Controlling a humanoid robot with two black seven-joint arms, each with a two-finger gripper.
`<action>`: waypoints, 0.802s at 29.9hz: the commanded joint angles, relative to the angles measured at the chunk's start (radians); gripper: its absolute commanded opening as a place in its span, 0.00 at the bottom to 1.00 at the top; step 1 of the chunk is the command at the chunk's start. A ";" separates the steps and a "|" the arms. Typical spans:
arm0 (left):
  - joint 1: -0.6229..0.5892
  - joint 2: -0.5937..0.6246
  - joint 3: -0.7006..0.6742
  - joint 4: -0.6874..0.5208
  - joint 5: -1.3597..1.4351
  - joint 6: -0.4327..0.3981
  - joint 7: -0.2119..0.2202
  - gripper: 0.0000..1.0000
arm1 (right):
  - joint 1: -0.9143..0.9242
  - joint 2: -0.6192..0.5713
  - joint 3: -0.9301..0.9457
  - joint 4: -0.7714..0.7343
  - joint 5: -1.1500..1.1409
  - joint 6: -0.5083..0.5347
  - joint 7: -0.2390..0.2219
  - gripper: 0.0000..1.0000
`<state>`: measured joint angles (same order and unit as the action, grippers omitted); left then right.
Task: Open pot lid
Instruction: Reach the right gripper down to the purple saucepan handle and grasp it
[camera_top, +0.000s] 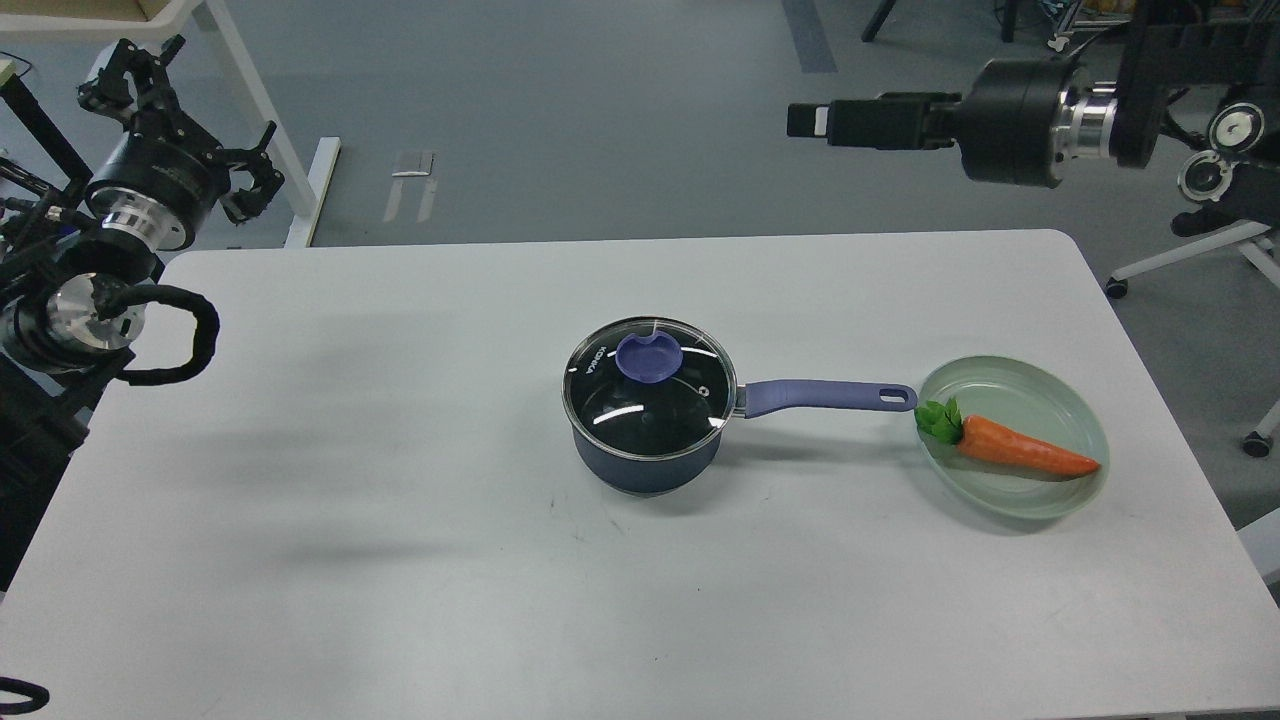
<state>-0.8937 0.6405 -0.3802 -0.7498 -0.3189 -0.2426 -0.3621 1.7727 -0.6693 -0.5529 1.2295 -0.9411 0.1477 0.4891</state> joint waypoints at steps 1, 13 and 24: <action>0.001 0.016 0.001 0.000 0.000 -0.003 0.000 1.00 | 0.043 0.069 -0.105 0.022 -0.155 -0.005 0.000 0.99; 0.001 0.024 0.006 -0.002 0.001 -0.021 0.000 1.00 | -0.085 0.194 -0.279 -0.091 -0.369 -0.016 0.000 0.99; 0.001 0.022 0.011 -0.002 0.023 -0.023 0.000 1.00 | -0.190 0.226 -0.280 -0.128 -0.427 -0.083 0.000 0.99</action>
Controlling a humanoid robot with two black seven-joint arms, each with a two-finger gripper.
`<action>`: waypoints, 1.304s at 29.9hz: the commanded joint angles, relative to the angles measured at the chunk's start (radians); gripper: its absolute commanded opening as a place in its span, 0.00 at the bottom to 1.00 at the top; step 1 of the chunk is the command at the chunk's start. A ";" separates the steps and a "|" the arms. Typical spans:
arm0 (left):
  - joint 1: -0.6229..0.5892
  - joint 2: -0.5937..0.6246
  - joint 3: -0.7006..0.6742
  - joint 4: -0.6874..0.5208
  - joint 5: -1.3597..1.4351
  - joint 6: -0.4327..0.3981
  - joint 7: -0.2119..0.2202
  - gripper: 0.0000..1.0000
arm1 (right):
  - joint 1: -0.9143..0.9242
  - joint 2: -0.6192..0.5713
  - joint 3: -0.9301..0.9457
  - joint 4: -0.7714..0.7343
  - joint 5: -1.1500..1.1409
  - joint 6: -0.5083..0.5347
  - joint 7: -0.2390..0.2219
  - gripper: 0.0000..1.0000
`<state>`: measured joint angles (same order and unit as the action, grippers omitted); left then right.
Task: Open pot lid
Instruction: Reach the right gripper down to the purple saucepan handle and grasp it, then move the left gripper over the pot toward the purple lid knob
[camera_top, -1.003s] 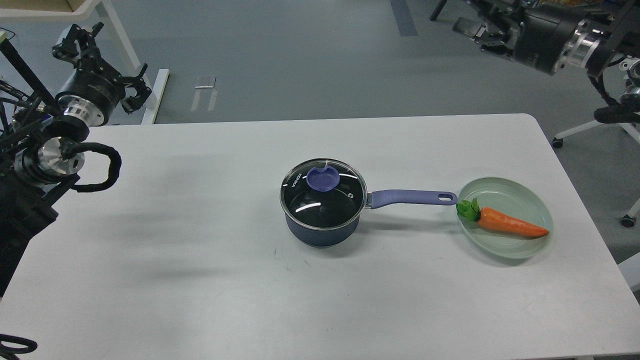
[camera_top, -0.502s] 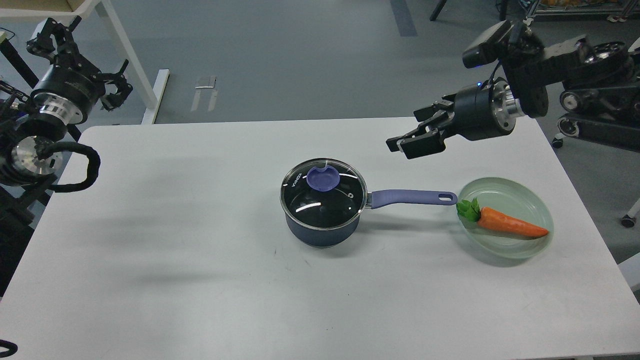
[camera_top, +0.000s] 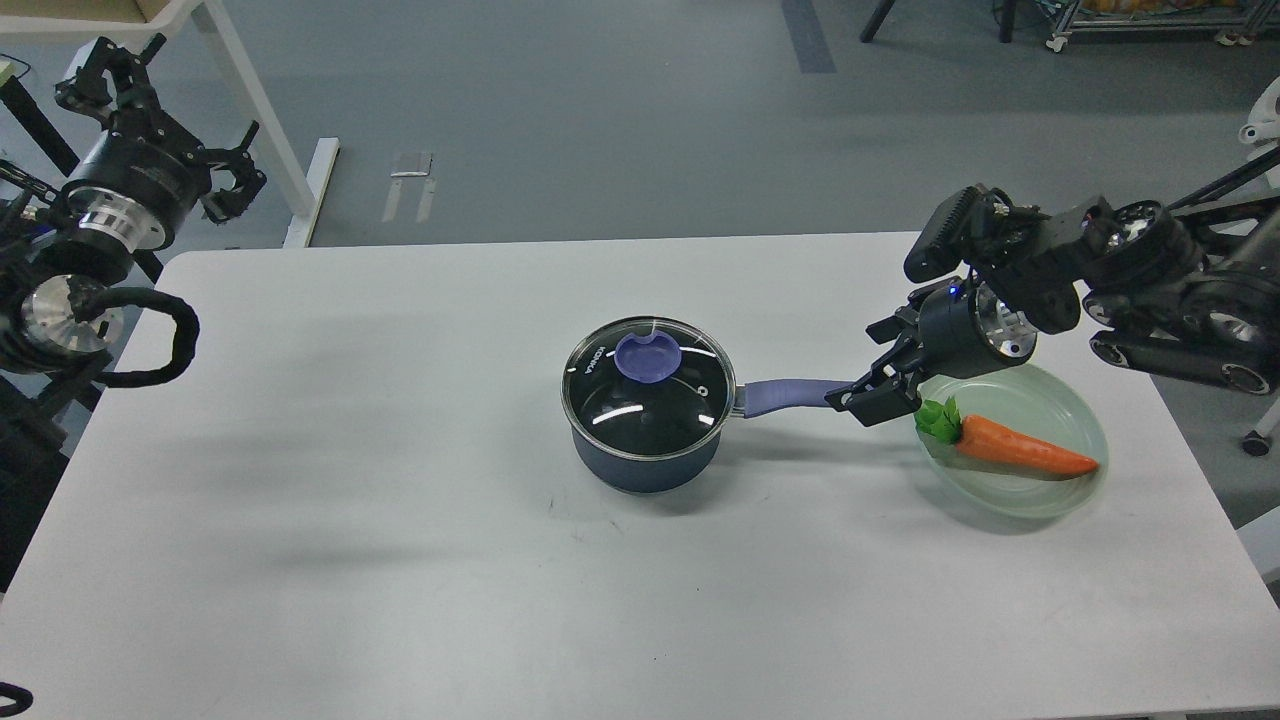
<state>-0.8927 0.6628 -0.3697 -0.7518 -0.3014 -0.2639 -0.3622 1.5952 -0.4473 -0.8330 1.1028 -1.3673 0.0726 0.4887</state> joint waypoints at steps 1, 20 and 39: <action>0.000 0.000 0.000 0.000 0.005 -0.001 0.000 1.00 | -0.017 0.004 -0.001 -0.001 -0.003 -0.010 0.000 0.99; -0.002 0.015 0.000 0.000 0.027 -0.015 -0.001 1.00 | -0.032 0.035 -0.021 0.018 -0.006 -0.074 0.000 0.82; -0.002 0.040 0.005 0.000 0.038 -0.028 0.000 1.00 | 0.006 0.030 -0.044 0.066 -0.021 -0.073 0.000 0.49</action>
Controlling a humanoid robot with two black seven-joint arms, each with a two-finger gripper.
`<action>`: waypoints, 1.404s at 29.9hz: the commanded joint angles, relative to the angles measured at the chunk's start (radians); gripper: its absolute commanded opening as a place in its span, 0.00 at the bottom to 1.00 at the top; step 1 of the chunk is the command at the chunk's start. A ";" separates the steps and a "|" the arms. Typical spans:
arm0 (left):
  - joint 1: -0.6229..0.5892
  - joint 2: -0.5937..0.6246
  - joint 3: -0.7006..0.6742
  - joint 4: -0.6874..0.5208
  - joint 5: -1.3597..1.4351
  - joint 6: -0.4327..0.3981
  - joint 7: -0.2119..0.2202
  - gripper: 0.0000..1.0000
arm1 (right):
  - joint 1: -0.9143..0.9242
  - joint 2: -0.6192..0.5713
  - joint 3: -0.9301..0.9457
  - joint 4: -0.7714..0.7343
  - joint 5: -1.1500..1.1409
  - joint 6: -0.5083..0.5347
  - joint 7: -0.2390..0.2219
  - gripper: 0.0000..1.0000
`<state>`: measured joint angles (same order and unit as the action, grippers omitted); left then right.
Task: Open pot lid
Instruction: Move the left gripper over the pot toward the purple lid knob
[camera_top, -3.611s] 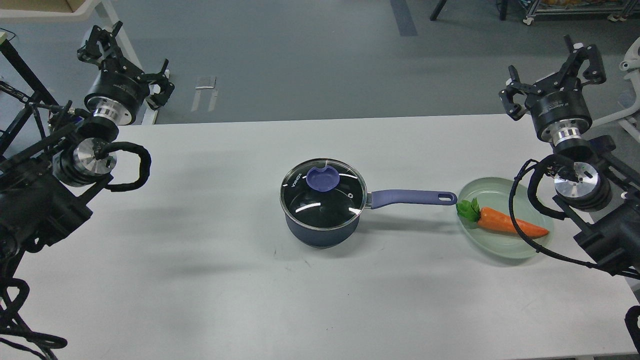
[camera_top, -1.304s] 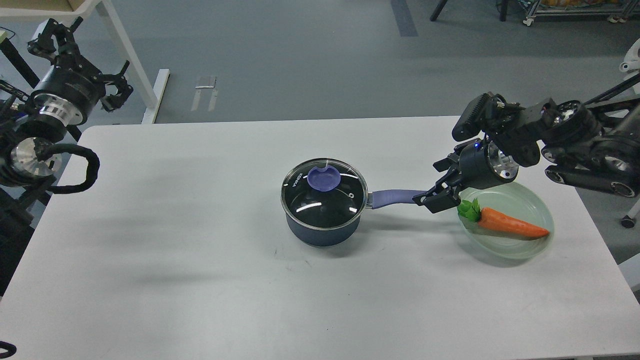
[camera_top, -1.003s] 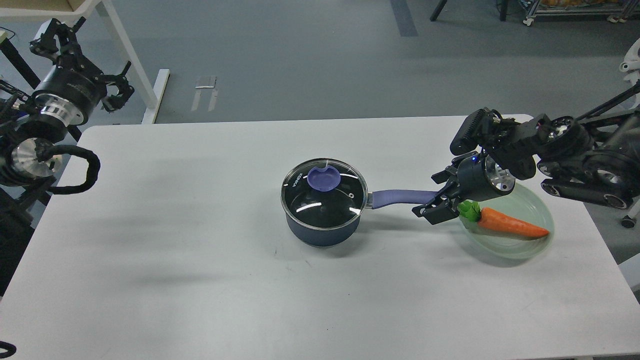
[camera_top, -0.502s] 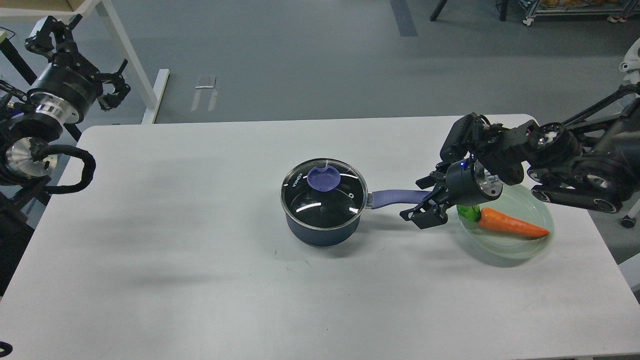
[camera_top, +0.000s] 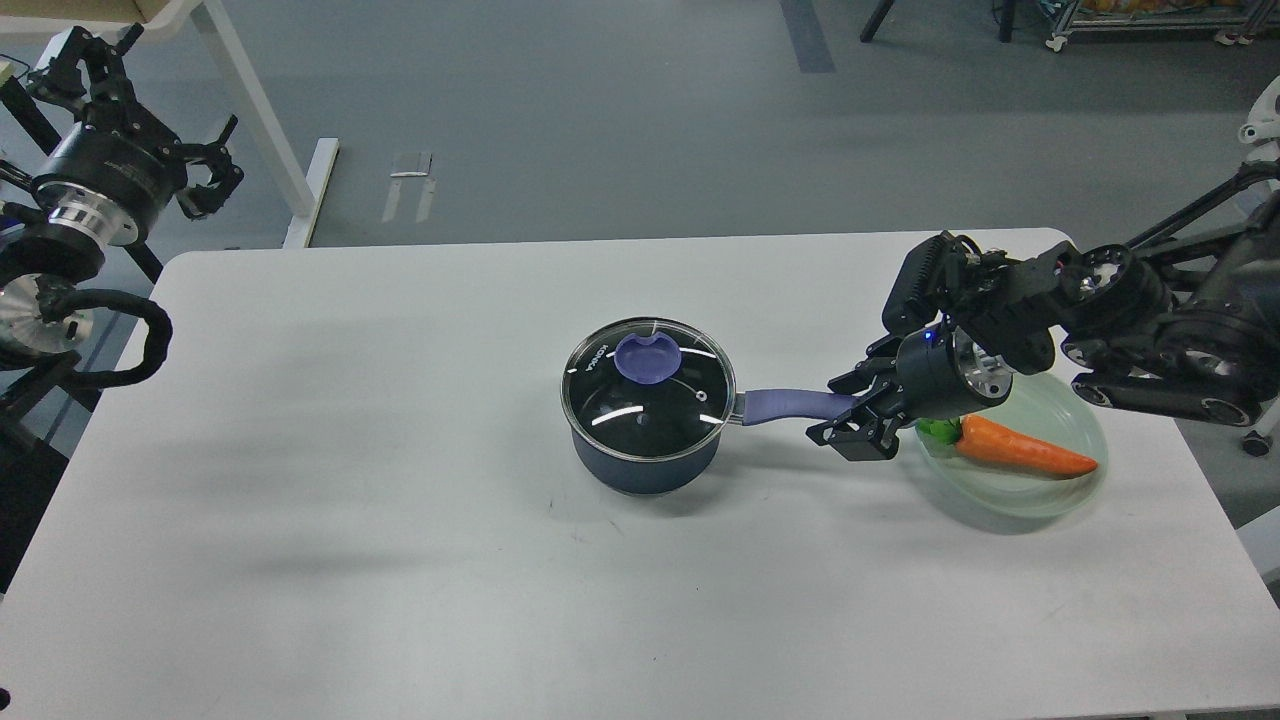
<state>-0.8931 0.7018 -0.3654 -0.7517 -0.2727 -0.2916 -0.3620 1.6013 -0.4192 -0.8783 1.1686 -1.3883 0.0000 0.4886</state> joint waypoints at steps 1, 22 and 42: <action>-0.001 0.001 0.000 0.000 0.016 0.000 0.000 1.00 | 0.000 0.002 0.001 0.000 0.000 0.000 0.000 0.46; -0.090 -0.004 -0.003 -0.075 0.521 0.006 -0.002 1.00 | 0.002 0.005 0.001 0.002 -0.002 -0.002 0.000 0.31; -0.144 -0.045 0.017 -0.446 1.412 0.078 0.000 0.99 | 0.037 -0.065 0.001 0.132 0.000 0.000 0.000 0.26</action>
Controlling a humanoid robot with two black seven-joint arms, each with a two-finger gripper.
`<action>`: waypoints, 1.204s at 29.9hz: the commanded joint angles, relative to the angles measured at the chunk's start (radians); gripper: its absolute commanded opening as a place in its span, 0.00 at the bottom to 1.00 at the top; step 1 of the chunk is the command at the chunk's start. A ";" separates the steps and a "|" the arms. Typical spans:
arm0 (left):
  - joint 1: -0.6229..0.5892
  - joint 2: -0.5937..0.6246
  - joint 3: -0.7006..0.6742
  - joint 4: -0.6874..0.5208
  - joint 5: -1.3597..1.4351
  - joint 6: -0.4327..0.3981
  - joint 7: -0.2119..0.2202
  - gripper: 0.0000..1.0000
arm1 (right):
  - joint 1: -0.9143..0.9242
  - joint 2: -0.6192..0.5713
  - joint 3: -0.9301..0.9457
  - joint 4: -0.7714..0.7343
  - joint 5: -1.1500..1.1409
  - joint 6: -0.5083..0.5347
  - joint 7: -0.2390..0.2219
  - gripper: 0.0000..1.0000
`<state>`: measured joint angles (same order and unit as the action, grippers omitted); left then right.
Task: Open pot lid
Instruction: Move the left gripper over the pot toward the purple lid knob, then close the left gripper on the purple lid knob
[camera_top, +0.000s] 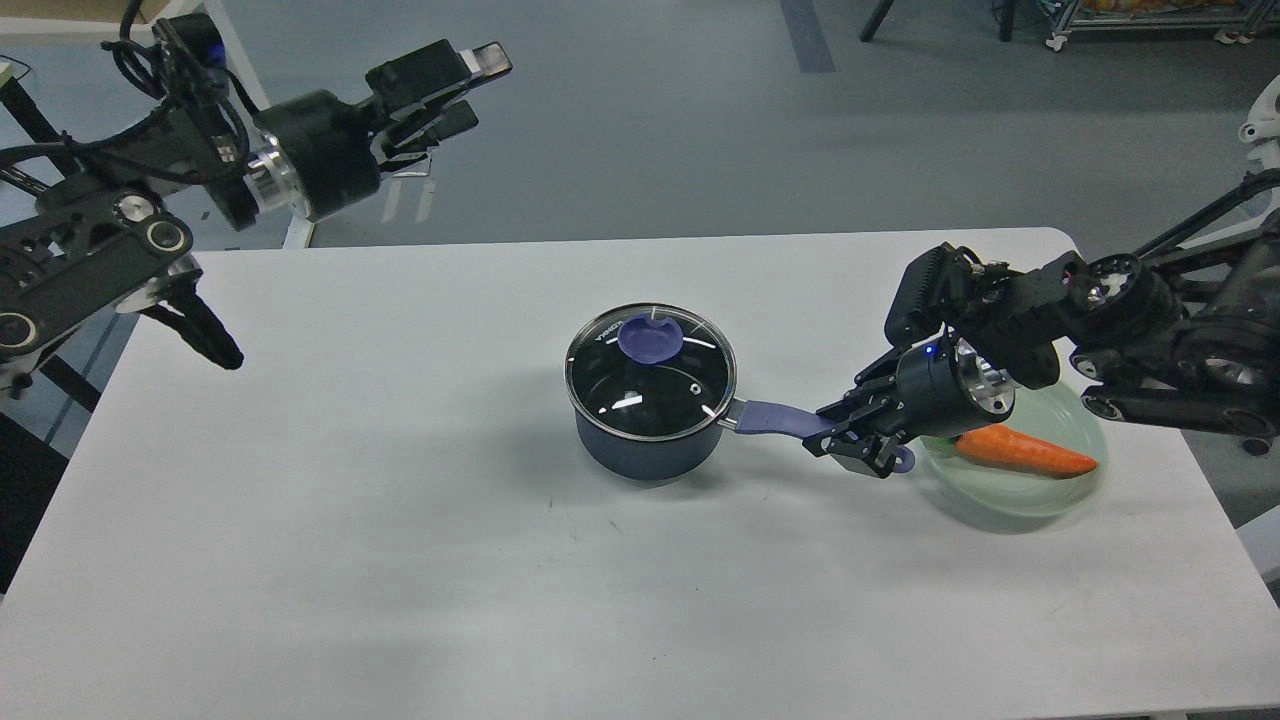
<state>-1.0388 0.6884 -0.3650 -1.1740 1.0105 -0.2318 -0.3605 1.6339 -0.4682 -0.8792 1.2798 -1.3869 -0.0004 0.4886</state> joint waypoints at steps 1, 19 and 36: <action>0.002 -0.042 0.027 -0.029 0.167 0.026 -0.002 0.99 | 0.009 -0.020 0.002 0.027 -0.001 0.000 0.000 0.26; 0.003 -0.199 0.376 -0.016 0.723 0.344 -0.002 0.98 | 0.021 -0.018 0.003 0.049 -0.066 -0.003 0.000 0.26; 0.008 -0.240 0.451 0.019 0.726 0.419 -0.003 0.95 | 0.021 -0.007 0.003 0.044 -0.089 -0.003 0.000 0.26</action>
<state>-1.0309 0.4487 0.0833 -1.1617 1.7367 0.1857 -0.3620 1.6563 -0.4772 -0.8747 1.3261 -1.4712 -0.0047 0.4887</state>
